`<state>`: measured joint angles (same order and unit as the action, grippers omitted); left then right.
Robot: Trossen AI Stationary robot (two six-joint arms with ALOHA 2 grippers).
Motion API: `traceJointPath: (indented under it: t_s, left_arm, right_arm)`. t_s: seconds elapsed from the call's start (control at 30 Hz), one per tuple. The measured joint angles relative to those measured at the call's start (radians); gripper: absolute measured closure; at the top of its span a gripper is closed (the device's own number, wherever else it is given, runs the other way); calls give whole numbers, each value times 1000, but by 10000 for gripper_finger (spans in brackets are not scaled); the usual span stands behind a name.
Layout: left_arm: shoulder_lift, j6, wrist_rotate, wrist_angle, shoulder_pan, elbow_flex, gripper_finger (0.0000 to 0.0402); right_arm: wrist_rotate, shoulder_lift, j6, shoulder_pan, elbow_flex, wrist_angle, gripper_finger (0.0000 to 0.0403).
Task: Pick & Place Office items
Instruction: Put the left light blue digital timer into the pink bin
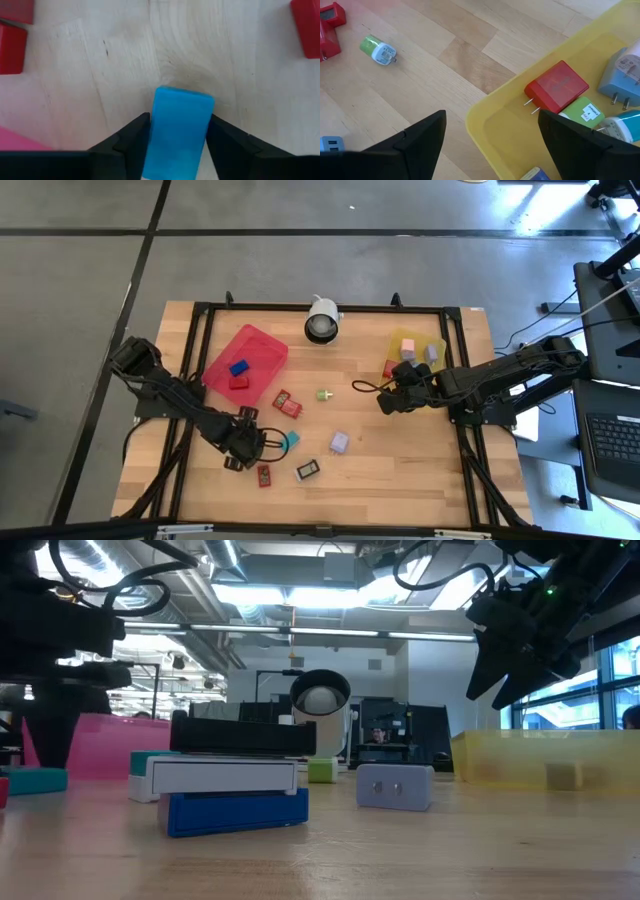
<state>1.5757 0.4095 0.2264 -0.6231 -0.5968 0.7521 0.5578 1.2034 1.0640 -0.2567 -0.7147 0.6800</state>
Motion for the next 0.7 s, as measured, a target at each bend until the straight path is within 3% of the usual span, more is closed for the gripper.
traceJointPath:
  t_s: [0.1, 0.37, 0.7]
  left_arm:
    - [0, 3, 2, -1, 0, 1, 250]
    - [6, 32, 13, -40, 0, 33, 239]
    - [7, -53, 276, -110, 12, 186, 246]
  right_arm:
    - [0, 0, 0, 0, 0, 0, 85]
    - [0, 0, 0, 0, 0, 0, 85]
    - [0, 0, 0, 0, 0, 0, 85]
